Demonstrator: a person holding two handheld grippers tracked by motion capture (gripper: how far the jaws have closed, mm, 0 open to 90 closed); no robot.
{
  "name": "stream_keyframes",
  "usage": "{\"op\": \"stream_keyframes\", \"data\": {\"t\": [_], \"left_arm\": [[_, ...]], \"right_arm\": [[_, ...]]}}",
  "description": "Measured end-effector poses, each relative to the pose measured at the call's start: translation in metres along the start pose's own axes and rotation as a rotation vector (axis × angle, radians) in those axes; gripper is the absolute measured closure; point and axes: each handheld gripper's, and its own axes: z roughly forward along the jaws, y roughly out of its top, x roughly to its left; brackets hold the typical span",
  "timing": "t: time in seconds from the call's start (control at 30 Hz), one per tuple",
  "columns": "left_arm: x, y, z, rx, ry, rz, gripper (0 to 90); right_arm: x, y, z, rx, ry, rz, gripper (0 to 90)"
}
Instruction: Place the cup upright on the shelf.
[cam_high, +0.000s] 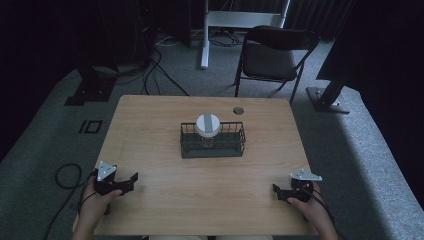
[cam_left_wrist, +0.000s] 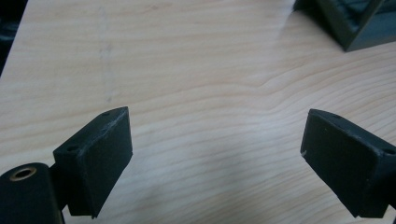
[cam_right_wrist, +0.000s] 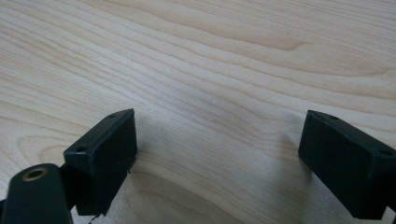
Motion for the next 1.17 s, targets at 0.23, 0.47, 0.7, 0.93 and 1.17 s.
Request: {"op": "stream_keyframes", "data": {"t": [0.23,0.47,0.7,0.93,1.17], "left_arm": [[0.0052,-0.0064,0.0016,0.071,0.037,-0.012,9.7],[0.0076,-0.0079,0.0025,0.133,0.054,-0.012,9.7],[0.0053,-0.0079,0.0051,0.176,0.063,0.007,8.6],[0.0014,-0.0069,0.0077,0.184,0.079,-0.005,4.9],[0.0007,-0.0066,0.0078,0.191,0.065,0.008,3.5]], "right_arm": [[0.0000,0.0000,0.0000,0.000,0.000,0.000,11.1],[0.0000,0.0000,0.0000,0.000,0.000,0.000,11.2],[0.0000,0.0000,0.0000,0.000,0.000,0.000,11.2],[0.0000,0.0000,0.0000,0.000,0.000,0.000,11.1],[-0.0001,0.0001,0.0000,0.000,0.000,0.000,11.2]]}}
